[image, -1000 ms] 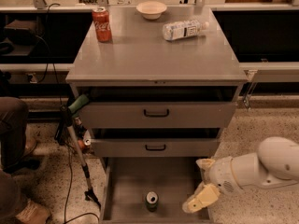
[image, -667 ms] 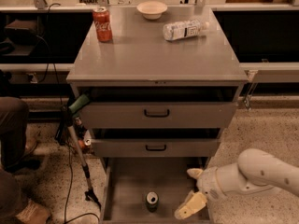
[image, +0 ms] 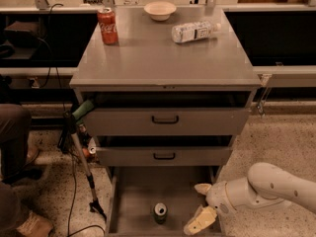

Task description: Pick green can from bottom drawer and place on counter

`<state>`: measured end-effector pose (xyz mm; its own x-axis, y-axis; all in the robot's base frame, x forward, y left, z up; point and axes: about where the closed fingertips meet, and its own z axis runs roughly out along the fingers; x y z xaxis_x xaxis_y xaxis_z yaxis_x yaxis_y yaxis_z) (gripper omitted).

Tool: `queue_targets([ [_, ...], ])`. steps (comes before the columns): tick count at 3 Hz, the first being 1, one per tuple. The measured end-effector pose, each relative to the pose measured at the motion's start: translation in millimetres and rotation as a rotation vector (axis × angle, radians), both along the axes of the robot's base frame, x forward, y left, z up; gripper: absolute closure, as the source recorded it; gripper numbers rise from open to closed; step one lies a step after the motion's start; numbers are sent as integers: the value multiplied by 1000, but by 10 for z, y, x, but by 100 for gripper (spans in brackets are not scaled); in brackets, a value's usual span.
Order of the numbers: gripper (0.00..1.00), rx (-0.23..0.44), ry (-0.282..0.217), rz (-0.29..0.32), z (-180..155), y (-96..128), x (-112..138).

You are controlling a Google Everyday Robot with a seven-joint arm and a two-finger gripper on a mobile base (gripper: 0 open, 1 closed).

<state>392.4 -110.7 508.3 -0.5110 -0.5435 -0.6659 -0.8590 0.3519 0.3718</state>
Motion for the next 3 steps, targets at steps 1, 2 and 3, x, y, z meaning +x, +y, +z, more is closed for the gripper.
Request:
queue_targets([
  [1, 0, -2, -27, 13, -267, -156, 126],
  [2, 0, 8, -69, 35, -593, -356, 308],
  [3, 0, 25, -96, 51, -938, -513, 457],
])
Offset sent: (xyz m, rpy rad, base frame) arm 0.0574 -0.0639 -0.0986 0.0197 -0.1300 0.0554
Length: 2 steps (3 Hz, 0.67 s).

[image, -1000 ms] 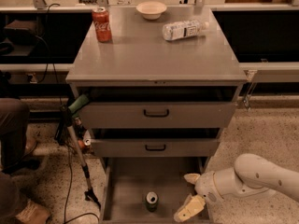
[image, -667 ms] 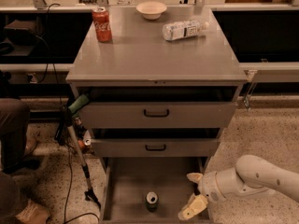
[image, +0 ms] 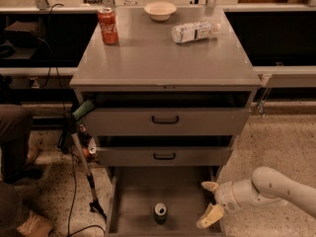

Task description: Pick green can from bottom drawer and place on counter

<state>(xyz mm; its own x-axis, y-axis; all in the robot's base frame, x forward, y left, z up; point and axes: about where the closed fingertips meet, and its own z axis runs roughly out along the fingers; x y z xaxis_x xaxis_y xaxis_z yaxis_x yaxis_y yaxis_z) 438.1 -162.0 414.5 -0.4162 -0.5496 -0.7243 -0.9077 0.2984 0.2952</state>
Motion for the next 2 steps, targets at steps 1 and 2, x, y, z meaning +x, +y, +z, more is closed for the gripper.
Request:
queue_targets([
  [1, 0, 31, -19, 6, -499, -67, 90],
  [2, 0, 33, -29, 12, -543, -58, 78],
])
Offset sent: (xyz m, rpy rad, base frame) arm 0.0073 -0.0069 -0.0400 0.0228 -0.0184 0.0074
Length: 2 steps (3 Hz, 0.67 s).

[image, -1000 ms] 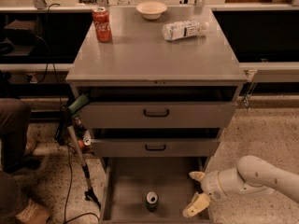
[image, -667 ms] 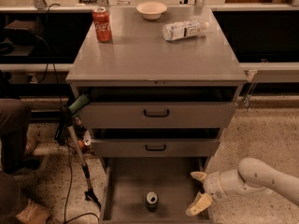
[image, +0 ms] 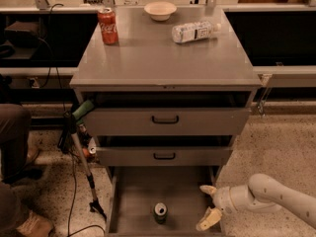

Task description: Pick green can from bottom drawer and place on counter

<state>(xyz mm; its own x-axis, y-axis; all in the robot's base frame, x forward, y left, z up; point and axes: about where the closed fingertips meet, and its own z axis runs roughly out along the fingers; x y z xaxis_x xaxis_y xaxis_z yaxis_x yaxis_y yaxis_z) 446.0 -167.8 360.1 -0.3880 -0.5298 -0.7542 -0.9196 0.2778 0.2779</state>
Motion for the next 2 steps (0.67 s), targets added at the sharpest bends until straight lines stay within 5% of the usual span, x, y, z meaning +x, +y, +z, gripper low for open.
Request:
queue_targets([
  [2, 0, 7, -160, 75, -531, 94, 155],
])
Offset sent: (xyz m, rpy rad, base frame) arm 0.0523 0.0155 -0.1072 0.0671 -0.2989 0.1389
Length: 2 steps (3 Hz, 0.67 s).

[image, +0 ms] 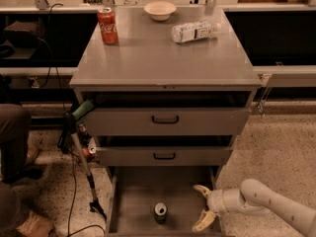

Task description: Pick green can from bottom drawer and place on counter

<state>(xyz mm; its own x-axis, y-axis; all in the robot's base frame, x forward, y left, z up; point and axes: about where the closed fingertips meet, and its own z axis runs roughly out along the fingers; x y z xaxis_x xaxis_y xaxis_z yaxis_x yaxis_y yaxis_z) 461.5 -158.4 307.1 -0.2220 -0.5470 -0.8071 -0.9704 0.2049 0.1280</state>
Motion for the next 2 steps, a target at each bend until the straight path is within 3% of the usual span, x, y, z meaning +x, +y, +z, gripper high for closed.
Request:
queue_targets([
  [1, 0, 54, -66, 59, -348, 165, 184],
  [2, 0, 95, -137, 120, -705, 518, 320],
])
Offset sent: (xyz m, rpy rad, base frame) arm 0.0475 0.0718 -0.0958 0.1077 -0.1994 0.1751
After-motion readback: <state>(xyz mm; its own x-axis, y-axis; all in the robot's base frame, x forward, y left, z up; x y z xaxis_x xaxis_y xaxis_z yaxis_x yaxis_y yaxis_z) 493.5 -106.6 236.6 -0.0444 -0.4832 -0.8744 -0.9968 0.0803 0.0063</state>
